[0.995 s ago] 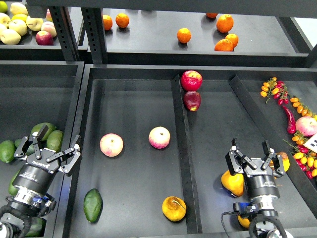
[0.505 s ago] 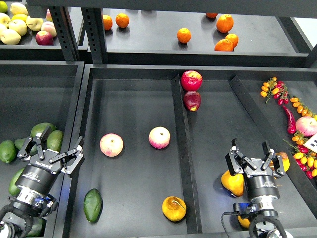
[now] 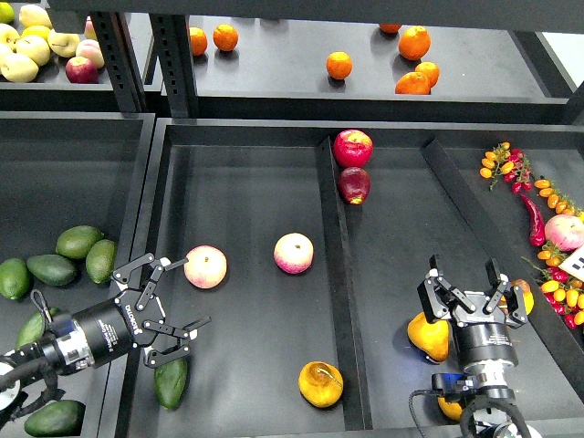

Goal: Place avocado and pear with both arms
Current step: 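Move the left gripper toward the green avocado and raise the right arm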

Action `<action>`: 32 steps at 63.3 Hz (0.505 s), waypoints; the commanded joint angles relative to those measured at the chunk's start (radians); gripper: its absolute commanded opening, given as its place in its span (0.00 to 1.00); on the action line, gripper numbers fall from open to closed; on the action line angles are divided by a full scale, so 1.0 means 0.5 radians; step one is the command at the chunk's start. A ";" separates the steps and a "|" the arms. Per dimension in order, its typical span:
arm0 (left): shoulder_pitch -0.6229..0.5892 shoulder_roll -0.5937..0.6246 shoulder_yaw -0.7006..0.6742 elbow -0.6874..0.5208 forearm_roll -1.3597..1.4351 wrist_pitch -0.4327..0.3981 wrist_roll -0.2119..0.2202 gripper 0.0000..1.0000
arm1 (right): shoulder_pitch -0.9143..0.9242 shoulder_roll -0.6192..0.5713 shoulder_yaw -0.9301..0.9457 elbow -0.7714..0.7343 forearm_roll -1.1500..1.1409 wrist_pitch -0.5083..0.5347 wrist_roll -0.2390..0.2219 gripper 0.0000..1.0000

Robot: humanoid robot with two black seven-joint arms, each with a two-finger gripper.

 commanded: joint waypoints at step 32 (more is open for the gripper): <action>-1.007 0.329 1.219 0.067 0.231 0.000 0.060 1.00 | 0.351 0.000 0.141 0.040 0.008 -0.358 0.018 1.00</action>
